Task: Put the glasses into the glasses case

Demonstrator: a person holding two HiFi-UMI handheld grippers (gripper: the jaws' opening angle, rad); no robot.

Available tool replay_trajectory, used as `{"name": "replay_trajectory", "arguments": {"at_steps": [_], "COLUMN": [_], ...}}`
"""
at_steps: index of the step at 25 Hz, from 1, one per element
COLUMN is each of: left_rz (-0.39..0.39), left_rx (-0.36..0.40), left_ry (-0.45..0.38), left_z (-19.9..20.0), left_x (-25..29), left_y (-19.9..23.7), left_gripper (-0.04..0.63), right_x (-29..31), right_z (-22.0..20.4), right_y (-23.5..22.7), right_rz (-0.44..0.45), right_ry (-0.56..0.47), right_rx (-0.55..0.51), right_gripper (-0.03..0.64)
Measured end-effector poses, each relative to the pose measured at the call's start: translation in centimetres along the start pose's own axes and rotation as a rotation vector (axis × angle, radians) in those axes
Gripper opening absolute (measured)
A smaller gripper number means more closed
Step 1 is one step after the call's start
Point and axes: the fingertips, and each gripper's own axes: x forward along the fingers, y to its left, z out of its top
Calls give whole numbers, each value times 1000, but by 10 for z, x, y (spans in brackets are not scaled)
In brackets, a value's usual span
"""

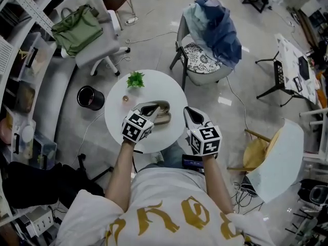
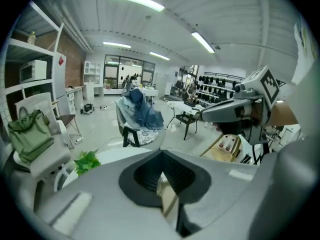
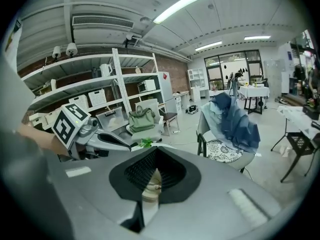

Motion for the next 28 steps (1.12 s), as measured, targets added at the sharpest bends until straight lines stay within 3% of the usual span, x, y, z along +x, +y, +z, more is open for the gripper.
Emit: {"name": "replay_trajectory", "arguments": {"at_steps": [4,7,9,13,15,28], "left_rz": [26,3,25,178,210,176], "left_rx": [-41,-211,-266,-210,-185,-182], "left_ry": [-103,-242,-317,-351,-353,-374], "left_z": [23,40,50,57,59,57], "left_x": [-26,-49,-64,-84,-91,-101], "left_y": [-4,-3,1,13,11,2], "left_gripper": [2,0,0,0,0,0], "right_x": [-6,-14,-21,-28,-31,-33], "right_z": [16,32,42,48,47,45], "right_y": [11,26,37,40,39,44], "right_rz": [-7,22,65,34,16,10], "right_ry": [-64,-135,-191,-213,-211,-208], "right_rx": [-9,-22,-23,-35,-34,-40], "right_gripper": [23,23,23,23,23,23]}}
